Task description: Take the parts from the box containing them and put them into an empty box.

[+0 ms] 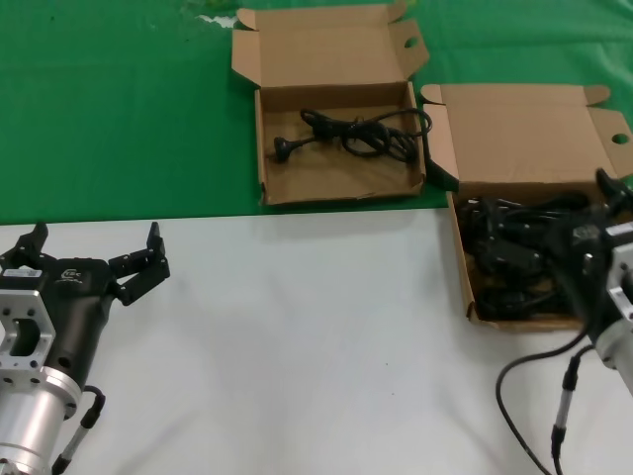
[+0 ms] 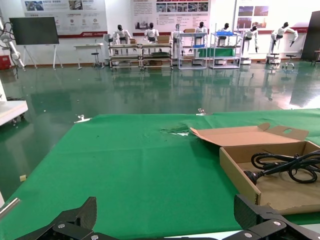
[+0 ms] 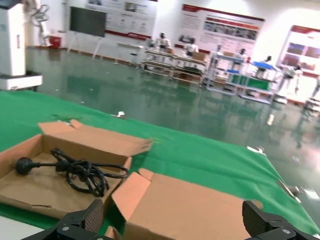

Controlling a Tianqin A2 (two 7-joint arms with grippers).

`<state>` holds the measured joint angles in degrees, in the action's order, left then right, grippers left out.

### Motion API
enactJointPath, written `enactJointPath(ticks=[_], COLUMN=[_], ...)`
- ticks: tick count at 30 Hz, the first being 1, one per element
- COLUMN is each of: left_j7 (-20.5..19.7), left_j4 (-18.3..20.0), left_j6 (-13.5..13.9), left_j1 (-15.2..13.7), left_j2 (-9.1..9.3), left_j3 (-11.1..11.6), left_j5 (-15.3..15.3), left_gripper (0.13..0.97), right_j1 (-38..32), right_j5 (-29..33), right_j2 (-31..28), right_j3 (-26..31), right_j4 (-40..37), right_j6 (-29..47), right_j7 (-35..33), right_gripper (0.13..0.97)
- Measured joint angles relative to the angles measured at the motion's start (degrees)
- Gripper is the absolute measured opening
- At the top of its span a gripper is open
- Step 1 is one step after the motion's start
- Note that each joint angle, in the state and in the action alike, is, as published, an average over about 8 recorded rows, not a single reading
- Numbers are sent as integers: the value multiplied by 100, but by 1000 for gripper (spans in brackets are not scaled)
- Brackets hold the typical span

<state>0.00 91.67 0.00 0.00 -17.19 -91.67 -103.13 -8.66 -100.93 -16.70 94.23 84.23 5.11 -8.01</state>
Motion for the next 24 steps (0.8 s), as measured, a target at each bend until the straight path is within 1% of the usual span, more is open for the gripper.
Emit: enactJointPath(ticks=[11,24], left_j7=[0,-2], left_j4=[0,0], left_j6=[0,0], left_j1=[0,0], left_j2=[0,0], left_j3=[0,0], left_j5=[0,0], left_gripper=[966,966], right_j1=[641,694], right_j5=[-164,-177], right_j2=[-36,-39], right_j3=[-189,-205], right_j4=[551,597], right_j6=[-379,-410], right_j7=[594,643], right_gripper=[966,966])
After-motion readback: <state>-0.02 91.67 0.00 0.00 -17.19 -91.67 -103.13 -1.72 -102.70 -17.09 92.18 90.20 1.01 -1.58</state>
